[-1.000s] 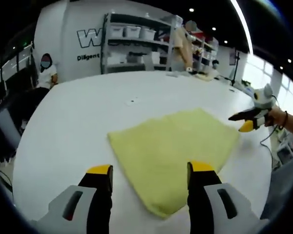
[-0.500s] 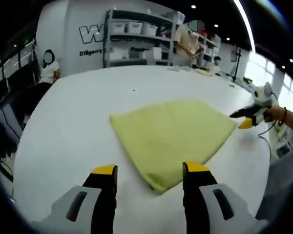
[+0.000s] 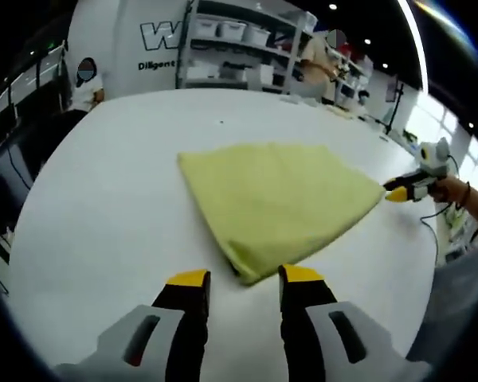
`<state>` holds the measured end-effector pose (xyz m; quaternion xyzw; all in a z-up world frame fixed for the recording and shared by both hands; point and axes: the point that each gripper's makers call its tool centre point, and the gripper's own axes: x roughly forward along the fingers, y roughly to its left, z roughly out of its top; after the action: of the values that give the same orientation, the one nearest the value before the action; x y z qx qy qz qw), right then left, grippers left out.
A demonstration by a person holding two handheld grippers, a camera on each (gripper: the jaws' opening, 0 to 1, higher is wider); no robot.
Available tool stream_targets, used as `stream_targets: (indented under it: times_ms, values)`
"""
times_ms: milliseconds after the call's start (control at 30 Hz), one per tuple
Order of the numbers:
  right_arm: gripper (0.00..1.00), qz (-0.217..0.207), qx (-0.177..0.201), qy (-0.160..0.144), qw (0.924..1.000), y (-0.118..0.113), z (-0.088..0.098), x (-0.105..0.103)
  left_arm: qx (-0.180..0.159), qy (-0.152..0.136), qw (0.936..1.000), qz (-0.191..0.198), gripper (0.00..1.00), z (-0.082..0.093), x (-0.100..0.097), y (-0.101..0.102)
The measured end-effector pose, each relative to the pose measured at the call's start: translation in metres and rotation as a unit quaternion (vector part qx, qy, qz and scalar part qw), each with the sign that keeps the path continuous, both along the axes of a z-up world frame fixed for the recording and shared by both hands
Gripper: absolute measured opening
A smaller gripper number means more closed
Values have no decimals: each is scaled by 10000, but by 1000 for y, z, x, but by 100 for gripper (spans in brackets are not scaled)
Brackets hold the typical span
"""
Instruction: Fold the garment on the visible template until the final outline fits inside the template.
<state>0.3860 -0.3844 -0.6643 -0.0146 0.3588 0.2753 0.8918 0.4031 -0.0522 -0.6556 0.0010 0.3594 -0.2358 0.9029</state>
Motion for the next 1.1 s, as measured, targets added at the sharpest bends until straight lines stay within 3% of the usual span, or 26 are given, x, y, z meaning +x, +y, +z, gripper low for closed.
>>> stream_targets:
  times_ms: [133, 367, 633, 833, 967, 1100]
  values:
    - [16, 47, -156, -10, 9999, -1, -5, 0, -227, 82, 9996, 150, 21, -3, 0, 0]
    - [6, 16, -278, -42, 9996, -6, -7, 2, -325, 131, 9993, 139, 7, -8, -3, -2]
    - [0, 74, -341, -73, 9994, -6, -7, 3, -318, 136, 9994, 24, 0, -11, -3, -2]
    - [0, 173, -393, -96, 9990, -7, -3, 3, -173, 2, 9995, -262, 0, -6, -4, -1]
    - [0, 176, -362, -178, 9990, -10, 7, 6, 246, -335, 9952, -886, 0, 4, -1, 1]
    - [0, 112, -302, -231, 9992, -13, 13, 10, 252, -463, 9915, -1189, 0, 14, -1, 0]
